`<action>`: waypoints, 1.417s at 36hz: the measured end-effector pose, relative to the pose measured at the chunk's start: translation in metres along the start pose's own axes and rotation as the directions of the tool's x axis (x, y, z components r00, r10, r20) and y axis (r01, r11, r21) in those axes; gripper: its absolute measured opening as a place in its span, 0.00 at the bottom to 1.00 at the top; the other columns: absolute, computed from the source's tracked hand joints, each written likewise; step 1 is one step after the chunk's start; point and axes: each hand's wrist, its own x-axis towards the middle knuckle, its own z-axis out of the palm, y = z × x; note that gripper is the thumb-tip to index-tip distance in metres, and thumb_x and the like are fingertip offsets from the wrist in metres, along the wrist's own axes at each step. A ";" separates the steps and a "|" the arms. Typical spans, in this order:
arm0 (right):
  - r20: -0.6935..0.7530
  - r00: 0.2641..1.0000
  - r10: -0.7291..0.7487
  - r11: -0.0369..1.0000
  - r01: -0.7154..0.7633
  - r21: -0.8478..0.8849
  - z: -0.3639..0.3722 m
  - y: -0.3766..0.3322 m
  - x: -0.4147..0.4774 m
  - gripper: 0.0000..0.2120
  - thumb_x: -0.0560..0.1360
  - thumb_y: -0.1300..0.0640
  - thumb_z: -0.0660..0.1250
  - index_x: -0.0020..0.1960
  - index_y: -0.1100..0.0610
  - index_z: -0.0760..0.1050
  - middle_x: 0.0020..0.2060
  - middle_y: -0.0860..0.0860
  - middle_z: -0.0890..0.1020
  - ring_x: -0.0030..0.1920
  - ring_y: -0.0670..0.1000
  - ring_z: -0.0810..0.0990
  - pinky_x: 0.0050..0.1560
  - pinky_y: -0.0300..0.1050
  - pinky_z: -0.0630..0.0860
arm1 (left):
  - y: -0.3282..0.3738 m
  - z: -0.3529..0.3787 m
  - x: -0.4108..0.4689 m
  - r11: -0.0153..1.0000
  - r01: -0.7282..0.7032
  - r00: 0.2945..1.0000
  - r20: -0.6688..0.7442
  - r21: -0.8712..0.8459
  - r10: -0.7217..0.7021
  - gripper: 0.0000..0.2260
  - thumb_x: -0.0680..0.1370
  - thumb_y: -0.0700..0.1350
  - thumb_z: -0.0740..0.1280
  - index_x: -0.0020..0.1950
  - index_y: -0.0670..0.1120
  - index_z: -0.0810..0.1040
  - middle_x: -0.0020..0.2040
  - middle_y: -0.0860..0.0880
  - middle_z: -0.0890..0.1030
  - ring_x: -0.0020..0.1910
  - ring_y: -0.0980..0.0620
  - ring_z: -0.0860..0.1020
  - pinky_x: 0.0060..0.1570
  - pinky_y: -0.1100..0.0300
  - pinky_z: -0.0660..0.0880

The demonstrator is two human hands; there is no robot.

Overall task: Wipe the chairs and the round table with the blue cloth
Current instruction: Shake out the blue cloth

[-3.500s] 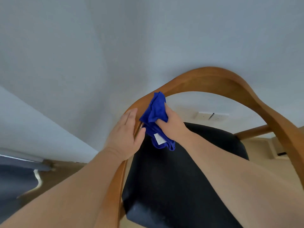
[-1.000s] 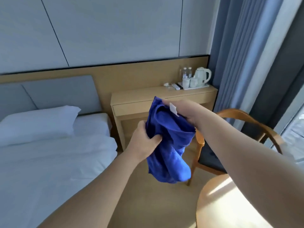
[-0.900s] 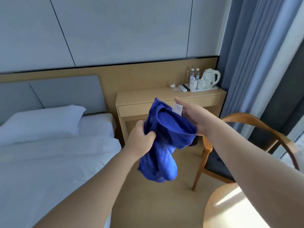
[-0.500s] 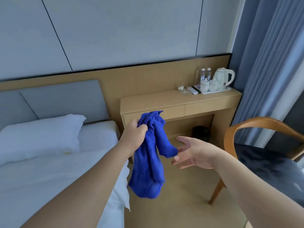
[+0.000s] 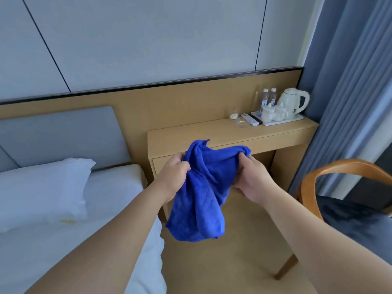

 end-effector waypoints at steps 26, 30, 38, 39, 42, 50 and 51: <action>0.418 0.907 0.060 0.129 0.408 -0.904 -0.026 -0.075 0.287 0.16 0.73 0.60 0.67 0.60 0.52 0.78 0.56 0.48 0.66 0.56 0.53 0.73 0.51 0.42 0.70 | 0.000 0.022 0.263 0.955 0.236 0.968 -0.136 0.181 -0.213 0.15 0.73 0.48 0.67 0.59 0.57 0.73 0.54 0.51 0.78 0.50 0.52 0.79 0.46 0.56 0.78; 0.397 0.916 0.058 0.156 0.385 -0.910 -0.017 -0.081 0.333 0.15 0.74 0.57 0.66 0.60 0.50 0.72 0.50 0.49 0.78 0.49 0.52 0.77 0.46 0.45 0.74 | -0.001 0.004 0.294 0.811 0.270 0.961 -0.092 0.519 -0.261 0.31 0.61 0.51 0.77 0.63 0.52 0.72 0.54 0.53 0.77 0.49 0.55 0.78 0.50 0.57 0.77; 0.359 0.933 0.037 0.366 0.321 -0.874 0.009 -0.057 0.434 0.02 0.75 0.55 0.64 0.47 0.48 0.75 0.42 0.45 0.79 0.43 0.45 0.77 0.39 0.39 0.71 | -0.025 -0.048 0.400 0.496 0.230 0.954 -0.093 0.837 -0.285 0.14 0.76 0.56 0.63 0.55 0.50 0.77 0.54 0.50 0.76 0.54 0.48 0.75 0.51 0.55 0.73; 0.341 0.939 0.036 0.390 0.302 -0.870 0.013 -0.051 0.449 0.03 0.75 0.55 0.64 0.47 0.49 0.75 0.43 0.45 0.79 0.43 0.46 0.77 0.40 0.39 0.72 | -0.030 -0.057 0.415 0.507 0.222 0.955 -0.080 0.833 -0.286 0.13 0.76 0.56 0.63 0.56 0.51 0.76 0.56 0.50 0.73 0.55 0.48 0.74 0.51 0.55 0.72; 0.294 0.955 0.042 0.409 0.252 -0.877 0.023 -0.034 0.497 0.05 0.76 0.54 0.63 0.52 0.48 0.74 0.46 0.43 0.78 0.46 0.45 0.77 0.41 0.39 0.72 | -0.048 -0.086 0.466 0.621 0.201 0.945 0.017 0.758 -0.326 0.05 0.75 0.52 0.65 0.45 0.52 0.76 0.47 0.52 0.78 0.44 0.52 0.77 0.38 0.60 0.71; 0.069 0.997 0.041 0.328 0.052 -0.943 0.054 0.013 0.631 0.20 0.79 0.52 0.62 0.70 0.53 0.64 0.55 0.54 0.76 0.49 0.51 0.73 0.48 0.43 0.69 | -0.113 -0.134 0.591 0.779 0.242 0.952 0.016 0.578 -0.307 0.10 0.76 0.48 0.66 0.57 0.50 0.74 0.50 0.54 0.77 0.48 0.55 0.77 0.47 0.58 0.75; 0.047 0.998 0.038 0.315 0.032 -0.948 0.055 0.020 0.645 0.20 0.80 0.52 0.62 0.70 0.54 0.64 0.57 0.55 0.75 0.49 0.51 0.73 0.48 0.42 0.68 | -0.121 -0.136 0.606 0.772 0.243 0.952 0.008 0.587 -0.305 0.11 0.76 0.48 0.65 0.58 0.48 0.74 0.51 0.53 0.78 0.49 0.53 0.77 0.50 0.55 0.76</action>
